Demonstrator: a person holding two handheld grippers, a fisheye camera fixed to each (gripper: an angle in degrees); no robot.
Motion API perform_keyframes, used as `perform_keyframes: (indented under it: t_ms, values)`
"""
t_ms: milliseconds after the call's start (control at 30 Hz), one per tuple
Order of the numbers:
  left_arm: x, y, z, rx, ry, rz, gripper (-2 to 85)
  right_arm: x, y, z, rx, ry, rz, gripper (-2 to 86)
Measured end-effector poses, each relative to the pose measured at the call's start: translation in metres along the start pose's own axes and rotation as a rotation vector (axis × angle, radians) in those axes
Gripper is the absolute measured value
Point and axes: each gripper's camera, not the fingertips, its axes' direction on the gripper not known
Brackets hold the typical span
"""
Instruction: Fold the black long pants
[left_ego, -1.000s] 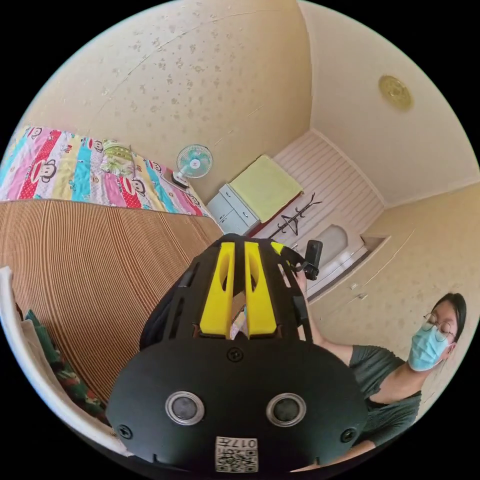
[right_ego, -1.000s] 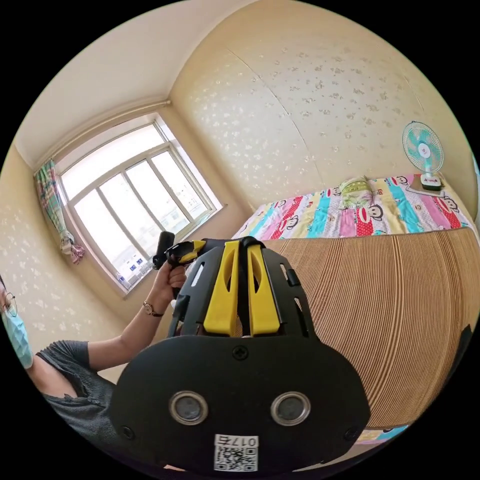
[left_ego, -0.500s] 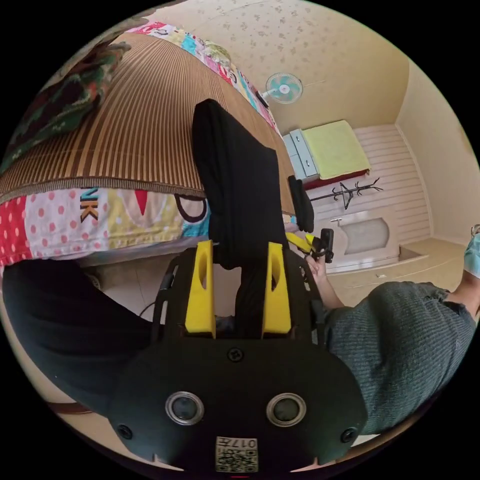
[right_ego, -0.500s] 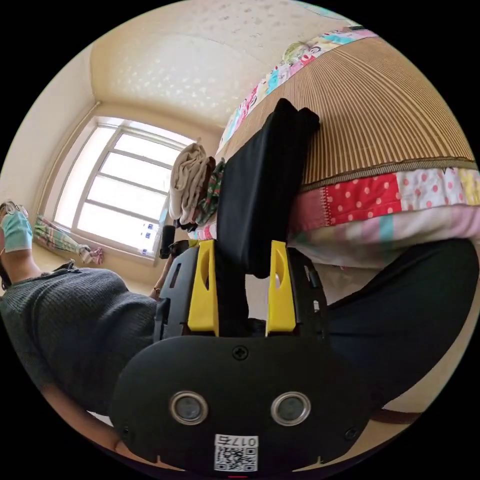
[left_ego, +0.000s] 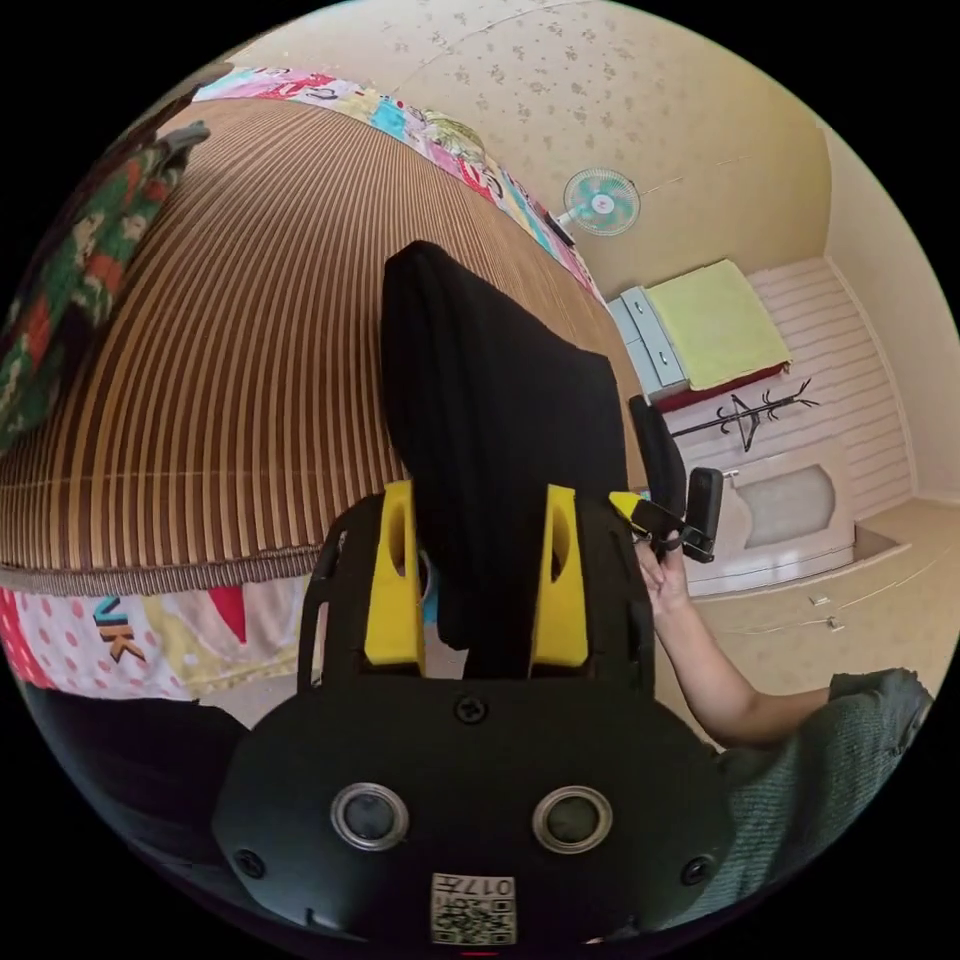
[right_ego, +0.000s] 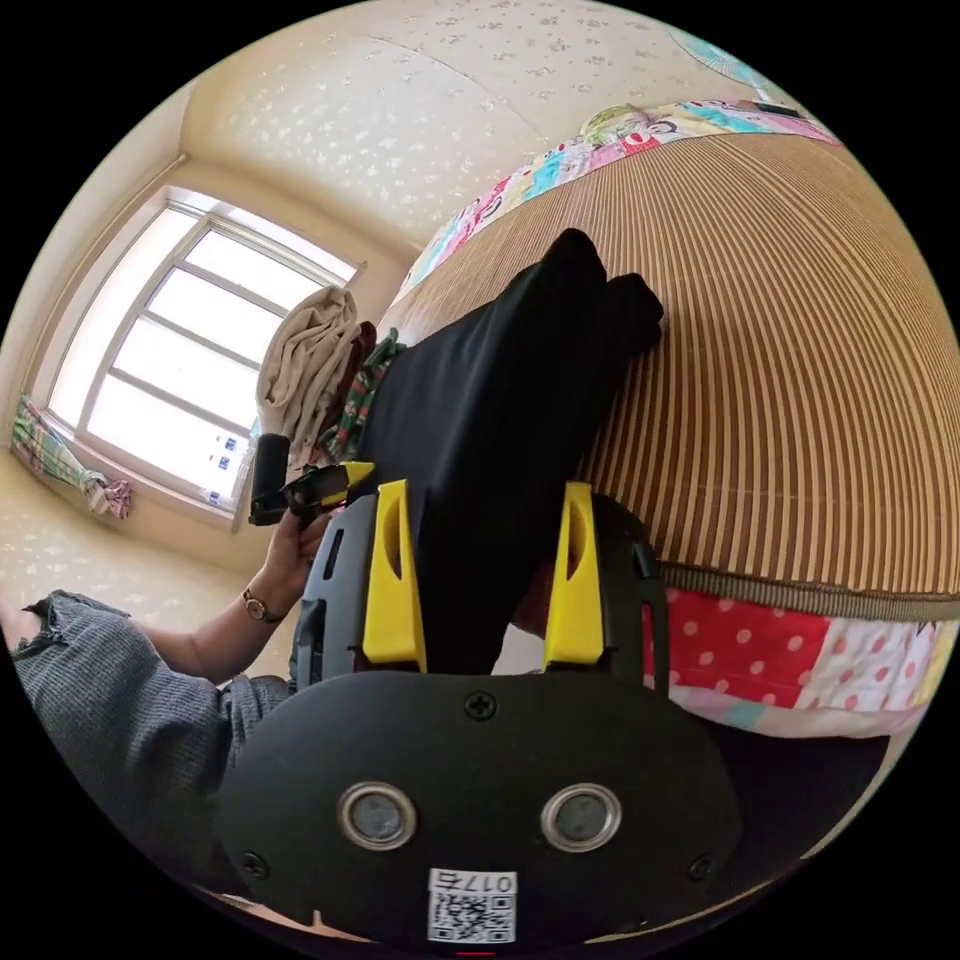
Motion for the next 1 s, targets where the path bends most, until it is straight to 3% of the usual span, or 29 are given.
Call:
perform_keyframes:
  t_ms: [133,167,300,433,633,767,900,1000]
  values:
    - [-0.009,0.007,0.033,-0.092,0.179,-0.163,10.0,0.015,0.039,0.004,-0.010,-0.079,0.070,10.9]
    - [-0.010,0.009,0.032,-0.110,0.212,-0.205,9.1,0.025,0.049,0.010,-0.035,-0.184,0.116,9.4]
    - [0.047,0.024,-0.026,-0.028,0.109,-0.035,8.6,-0.008,0.083,0.000,-0.080,-0.309,0.014,7.6]
    - [0.100,0.068,-0.146,0.210,0.081,0.062,8.5,-0.068,0.089,-0.020,-0.079,-0.457,-0.106,7.3]
    - [0.138,0.129,-0.335,0.614,-0.190,0.257,8.8,-0.248,0.075,0.001,-0.096,-0.538,-0.556,7.3]
    - [0.109,0.075,-0.468,0.727,-0.400,0.316,9.5,-0.384,0.036,0.055,-0.018,-0.500,-0.806,7.5]
    - [0.023,-0.035,-0.580,0.639,-0.440,0.196,11.0,-0.490,-0.018,0.149,0.116,-0.384,-0.696,7.9]
    - [-0.098,-0.115,-0.626,0.517,-0.508,-0.085,14.2,-0.533,-0.048,0.257,0.114,-0.252,-0.492,8.3]
